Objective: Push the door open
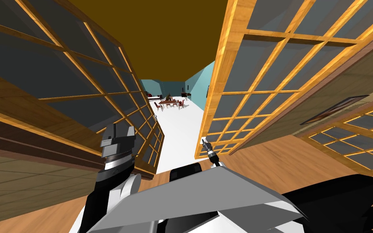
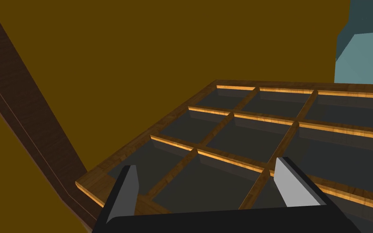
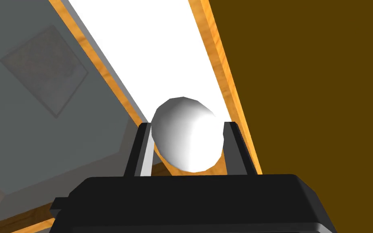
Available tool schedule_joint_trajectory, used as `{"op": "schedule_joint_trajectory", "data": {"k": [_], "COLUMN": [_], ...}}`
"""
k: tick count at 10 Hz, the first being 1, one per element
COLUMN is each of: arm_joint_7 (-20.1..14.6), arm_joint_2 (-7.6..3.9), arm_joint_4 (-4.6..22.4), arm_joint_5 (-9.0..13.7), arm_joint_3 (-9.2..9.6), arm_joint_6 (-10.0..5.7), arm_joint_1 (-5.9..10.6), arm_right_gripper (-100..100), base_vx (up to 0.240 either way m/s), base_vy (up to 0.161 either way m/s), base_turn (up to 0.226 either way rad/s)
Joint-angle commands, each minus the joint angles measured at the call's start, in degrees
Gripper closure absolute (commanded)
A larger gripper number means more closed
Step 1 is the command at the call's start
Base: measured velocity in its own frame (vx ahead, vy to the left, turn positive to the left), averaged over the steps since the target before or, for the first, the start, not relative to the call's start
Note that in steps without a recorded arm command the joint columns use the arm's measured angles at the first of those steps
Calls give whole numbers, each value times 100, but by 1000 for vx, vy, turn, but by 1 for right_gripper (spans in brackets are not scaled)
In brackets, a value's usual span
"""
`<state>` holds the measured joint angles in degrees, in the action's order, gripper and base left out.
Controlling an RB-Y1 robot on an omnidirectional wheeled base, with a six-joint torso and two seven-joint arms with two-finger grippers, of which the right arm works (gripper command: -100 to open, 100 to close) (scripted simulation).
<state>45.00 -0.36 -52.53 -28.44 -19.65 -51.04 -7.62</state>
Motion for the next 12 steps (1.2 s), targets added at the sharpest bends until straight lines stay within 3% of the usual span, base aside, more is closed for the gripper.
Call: {"op": "schedule_joint_trajectory", "data": {"k": [1,3,4,9,10,12], "arm_joint_7": [-163,-528,-578,-1249,-1272,-1613], "arm_joint_2": [-74,-124,-124,-191,-195,-224], "arm_joint_4": [-52,-52,-52,-54,42,61], "arm_joint_5": [115,358,358,775,807,1002], "arm_joint_3": [-71,-37,-37,22,36,85], "arm_joint_6": [-11,-15,-15,-22,-90,-92], "arm_joint_1": [29,28,28,28,72,92], "arm_right_gripper": [100,100,100,100,-100,-100], "base_vx": [32,43,44,37,-2,-48], "base_vy": [2,-5,-12,-15,-19,-17], "base_turn": [5,50,9,14,53,85]}}
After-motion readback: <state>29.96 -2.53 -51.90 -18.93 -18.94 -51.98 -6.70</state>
